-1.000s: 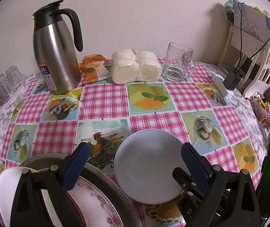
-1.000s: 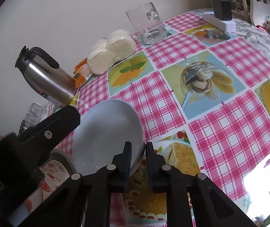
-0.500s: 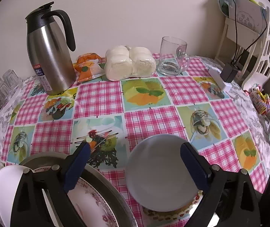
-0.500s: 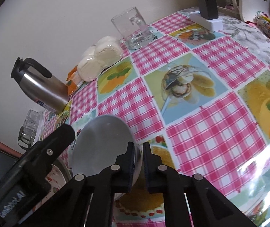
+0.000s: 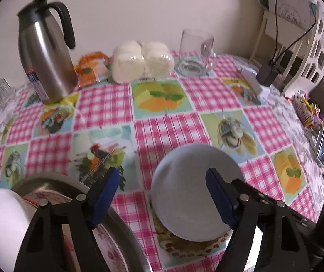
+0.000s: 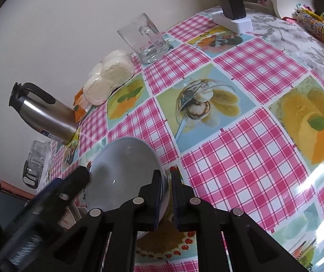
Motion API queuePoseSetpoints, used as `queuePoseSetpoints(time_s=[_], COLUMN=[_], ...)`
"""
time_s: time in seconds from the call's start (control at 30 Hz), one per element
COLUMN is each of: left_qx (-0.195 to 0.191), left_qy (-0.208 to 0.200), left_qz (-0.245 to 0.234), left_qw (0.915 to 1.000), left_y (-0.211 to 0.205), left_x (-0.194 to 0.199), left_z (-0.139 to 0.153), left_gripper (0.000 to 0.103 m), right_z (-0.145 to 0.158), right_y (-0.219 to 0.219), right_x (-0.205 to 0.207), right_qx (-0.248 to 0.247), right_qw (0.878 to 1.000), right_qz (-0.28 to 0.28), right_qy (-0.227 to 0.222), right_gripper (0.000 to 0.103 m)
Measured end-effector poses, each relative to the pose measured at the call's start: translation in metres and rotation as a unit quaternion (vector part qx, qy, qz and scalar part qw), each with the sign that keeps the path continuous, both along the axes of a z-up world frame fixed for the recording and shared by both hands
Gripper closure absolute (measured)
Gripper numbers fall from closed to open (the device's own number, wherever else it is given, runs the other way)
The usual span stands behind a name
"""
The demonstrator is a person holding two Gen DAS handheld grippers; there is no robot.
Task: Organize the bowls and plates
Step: 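Lift the white round bowl with both grippers and carry it over the basin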
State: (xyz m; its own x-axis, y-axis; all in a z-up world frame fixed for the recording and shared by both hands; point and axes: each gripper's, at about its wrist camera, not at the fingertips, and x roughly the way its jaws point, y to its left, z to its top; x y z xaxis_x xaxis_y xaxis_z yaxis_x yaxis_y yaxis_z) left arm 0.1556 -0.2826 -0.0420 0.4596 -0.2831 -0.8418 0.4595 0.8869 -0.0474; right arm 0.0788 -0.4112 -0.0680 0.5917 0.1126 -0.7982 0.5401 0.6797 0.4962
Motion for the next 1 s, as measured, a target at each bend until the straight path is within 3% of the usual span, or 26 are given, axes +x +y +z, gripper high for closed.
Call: queuePoseSetpoints(time_s=[0.33, 0.53, 0.73, 0.77, 1.0], left_qx=[-0.012, -0.017, -0.021, -0.022, -0.026], left_qy=[0.056, 0.078, 0.077, 0.078, 0.08], left_qz=[0.006, 0.011, 0.003, -0.001, -0.005], left_qw=[0.9983, 0.9968, 0.9968, 0.9967, 0.9964], left_y=[-0.001, 0.0, -0.001, -0.001, -0.001], left_x=[0.005, 0.008, 0.007, 0.007, 0.007], left_z=[-0.029, -0.043, -0.044, -0.044, -0.044], left_gripper=[0.047, 0.067, 0.079, 0.086, 0.088], right_z=[-0.003, -0.01, -0.018, -0.018, -0.011], right_y=[-0.004, -0.003, -0.001, -0.001, 0.004], right_x=[-0.003, -0.003, -0.001, -0.001, 0.002], right_qx=[0.005, 0.008, 0.012, 0.013, -0.004], right_qw=[1.0, 1.0, 1.0, 1.0, 1.0], right_qz=[-0.007, -0.007, -0.005, -0.005, 0.002], right_qy=[0.006, 0.013, 0.021, 0.021, 0.023], right_gripper=[0.093, 0.093, 0.093, 0.093, 0.093])
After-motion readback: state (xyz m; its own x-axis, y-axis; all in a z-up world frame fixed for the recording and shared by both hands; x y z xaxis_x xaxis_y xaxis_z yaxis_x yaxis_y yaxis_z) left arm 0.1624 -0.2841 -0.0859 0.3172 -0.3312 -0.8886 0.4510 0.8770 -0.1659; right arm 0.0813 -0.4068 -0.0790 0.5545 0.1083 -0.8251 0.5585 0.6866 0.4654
